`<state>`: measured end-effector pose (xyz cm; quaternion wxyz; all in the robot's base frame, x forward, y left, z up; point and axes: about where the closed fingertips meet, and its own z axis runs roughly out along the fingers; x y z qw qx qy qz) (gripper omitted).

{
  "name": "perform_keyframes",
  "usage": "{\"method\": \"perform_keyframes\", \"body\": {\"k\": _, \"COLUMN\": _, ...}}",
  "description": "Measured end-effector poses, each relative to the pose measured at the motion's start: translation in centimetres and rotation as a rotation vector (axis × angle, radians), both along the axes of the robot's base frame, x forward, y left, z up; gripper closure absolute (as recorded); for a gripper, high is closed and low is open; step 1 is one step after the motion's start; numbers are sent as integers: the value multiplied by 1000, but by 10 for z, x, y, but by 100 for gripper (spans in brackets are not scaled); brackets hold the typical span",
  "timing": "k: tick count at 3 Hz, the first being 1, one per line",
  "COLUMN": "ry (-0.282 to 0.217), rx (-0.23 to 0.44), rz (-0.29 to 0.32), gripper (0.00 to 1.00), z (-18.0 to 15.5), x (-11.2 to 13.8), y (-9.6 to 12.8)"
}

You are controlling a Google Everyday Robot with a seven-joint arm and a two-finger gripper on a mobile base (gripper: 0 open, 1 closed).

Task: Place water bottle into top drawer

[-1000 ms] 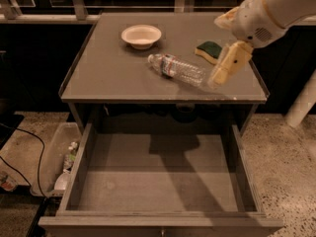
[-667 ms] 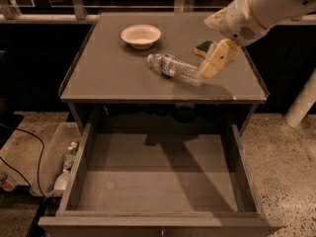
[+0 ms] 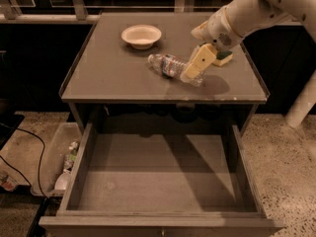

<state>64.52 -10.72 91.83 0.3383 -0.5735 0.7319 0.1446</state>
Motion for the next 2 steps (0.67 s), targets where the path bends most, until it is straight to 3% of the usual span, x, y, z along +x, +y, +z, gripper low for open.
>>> {"method": "perform_keyframes", "body": {"k": 2, "ry": 44, "rx": -45, "rz": -91, "gripper": 0, "z": -41, "x": 24, "y": 18}}
